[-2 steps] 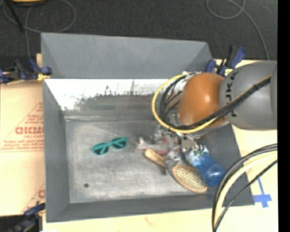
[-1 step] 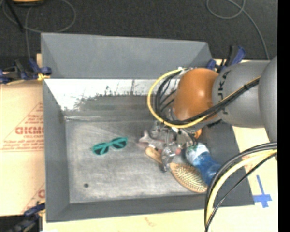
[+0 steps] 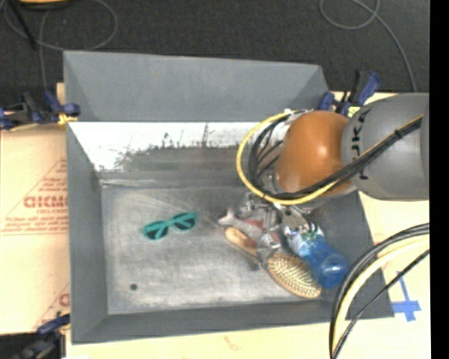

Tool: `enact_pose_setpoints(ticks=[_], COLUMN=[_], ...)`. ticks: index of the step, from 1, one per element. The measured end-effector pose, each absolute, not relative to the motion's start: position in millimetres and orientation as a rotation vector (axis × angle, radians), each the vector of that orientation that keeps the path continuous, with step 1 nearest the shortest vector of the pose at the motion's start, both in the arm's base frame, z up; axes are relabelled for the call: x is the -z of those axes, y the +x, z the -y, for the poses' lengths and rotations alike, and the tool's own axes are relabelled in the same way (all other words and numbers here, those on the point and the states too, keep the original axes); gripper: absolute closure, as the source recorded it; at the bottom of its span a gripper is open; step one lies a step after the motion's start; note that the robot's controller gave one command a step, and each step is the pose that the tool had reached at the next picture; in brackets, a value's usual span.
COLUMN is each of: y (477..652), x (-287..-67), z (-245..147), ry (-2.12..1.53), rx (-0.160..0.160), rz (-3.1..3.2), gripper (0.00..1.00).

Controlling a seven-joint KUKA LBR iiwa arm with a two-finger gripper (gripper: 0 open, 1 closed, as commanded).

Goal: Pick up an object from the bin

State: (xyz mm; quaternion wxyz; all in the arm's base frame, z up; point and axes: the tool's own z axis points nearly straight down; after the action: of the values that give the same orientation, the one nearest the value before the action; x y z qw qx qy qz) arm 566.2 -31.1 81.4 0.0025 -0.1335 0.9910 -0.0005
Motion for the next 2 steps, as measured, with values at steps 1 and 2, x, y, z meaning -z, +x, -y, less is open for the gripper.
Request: enact_pose_setpoints(ticks=[1,2], y=[561.0,561.1], x=[-73.1,-73.1], z=[44.8,44.7], ry=[0.381,0.380], rx=[-0.010,-0.010], rz=[-3.119,-3.119], gripper=[1.00,1.00])
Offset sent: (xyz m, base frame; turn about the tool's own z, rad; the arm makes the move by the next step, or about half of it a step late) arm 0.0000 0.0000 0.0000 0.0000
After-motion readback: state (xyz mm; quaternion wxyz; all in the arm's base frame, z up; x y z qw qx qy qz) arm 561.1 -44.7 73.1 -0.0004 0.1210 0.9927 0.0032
